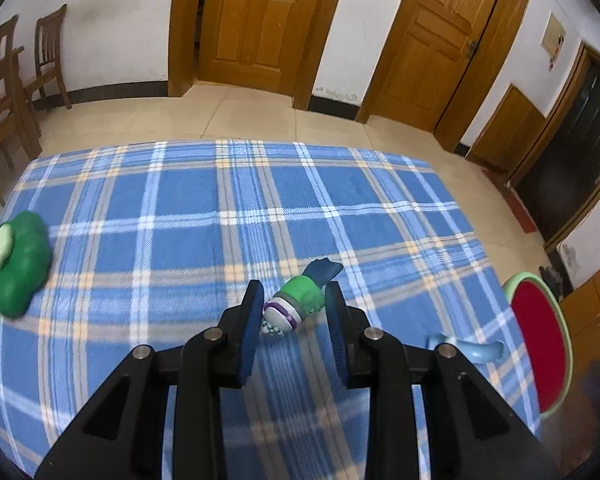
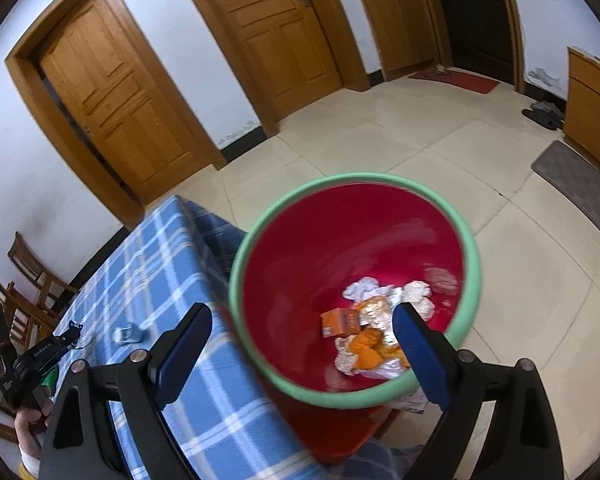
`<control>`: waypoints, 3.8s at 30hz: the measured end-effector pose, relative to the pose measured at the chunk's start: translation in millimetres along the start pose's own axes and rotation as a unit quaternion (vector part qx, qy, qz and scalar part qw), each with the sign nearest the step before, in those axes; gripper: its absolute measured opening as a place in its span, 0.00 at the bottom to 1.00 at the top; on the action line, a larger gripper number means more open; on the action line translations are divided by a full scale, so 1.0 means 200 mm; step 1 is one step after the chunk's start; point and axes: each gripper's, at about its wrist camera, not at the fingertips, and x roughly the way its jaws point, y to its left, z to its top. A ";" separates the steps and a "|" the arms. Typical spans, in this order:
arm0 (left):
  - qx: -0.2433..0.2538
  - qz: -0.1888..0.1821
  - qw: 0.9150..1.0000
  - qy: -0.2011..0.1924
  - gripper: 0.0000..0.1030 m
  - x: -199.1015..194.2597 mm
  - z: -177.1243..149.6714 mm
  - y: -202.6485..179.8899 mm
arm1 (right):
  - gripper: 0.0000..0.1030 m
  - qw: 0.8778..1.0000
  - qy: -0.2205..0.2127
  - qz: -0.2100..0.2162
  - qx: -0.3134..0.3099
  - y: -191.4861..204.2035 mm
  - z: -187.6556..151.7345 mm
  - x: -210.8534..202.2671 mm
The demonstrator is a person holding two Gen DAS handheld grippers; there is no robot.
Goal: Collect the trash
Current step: 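Grasp the green-and-white toy figure with the left tool, then grasp the light blue plastic piece with the right tool while the left tool holds the figure, then carry the toy figure and blue plastic piece over the red bucket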
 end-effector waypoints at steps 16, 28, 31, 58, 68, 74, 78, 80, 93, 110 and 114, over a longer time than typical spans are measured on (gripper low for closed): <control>-0.086 0.012 0.995 -0.041 0.30 -0.26 -0.21 0.22 | 0.91 0.996 0.032 0.055 -0.066 0.47 -0.12 0.09; -0.128 0.009 0.990 -0.051 0.30 -0.30 -0.26 0.36 | 0.91 0.989 0.065 0.061 -0.115 0.79 -0.22 0.29; -0.134 0.006 0.990 -0.050 0.30 -0.29 -0.28 0.38 | 0.91 0.988 0.070 0.058 -0.124 0.84 -0.24 0.34; -0.143 -0.017 0.988 -0.046 0.30 -0.23 -0.31 0.41 | 0.72 0.971 0.049 -0.022 -0.233 1.12 -0.34 0.56; -0.132 -0.022 0.990 -0.049 0.30 -0.29 -0.32 0.34 | 0.72 0.979 0.055 0.009 -0.197 1.01 -0.30 0.46; -0.121 -0.028 0.991 -0.051 0.30 -0.33 -0.32 0.29 | 0.72 0.982 0.045 0.026 -0.184 0.95 -0.28 0.34; -0.113 -0.035 0.992 -0.052 0.30 -0.36 -0.33 0.24 | 0.72 0.983 0.038 0.037 -0.173 0.88 -0.26 0.26; -0.109 -0.039 0.992 -0.052 0.30 -0.38 -0.33 0.21 | 0.72 0.984 0.032 0.040 -0.168 0.85 -0.25 0.21; -0.066 -0.069 0.995 -0.042 0.30 -0.44 -0.32 -0.04 | 0.72 0.991 0.000 0.044 -0.123 0.58 -0.16 0.00; 0.000 -0.119 0.993 0.001 0.30 -0.38 -0.31 -0.46 | 0.72 0.998 -0.016 0.018 -0.052 0.16 -0.05 -0.06; 0.014 -0.126 0.992 0.008 0.30 -0.36 -0.30 -0.54 | 0.72 0.999 -0.014 0.011 -0.034 0.07 -0.03 -0.04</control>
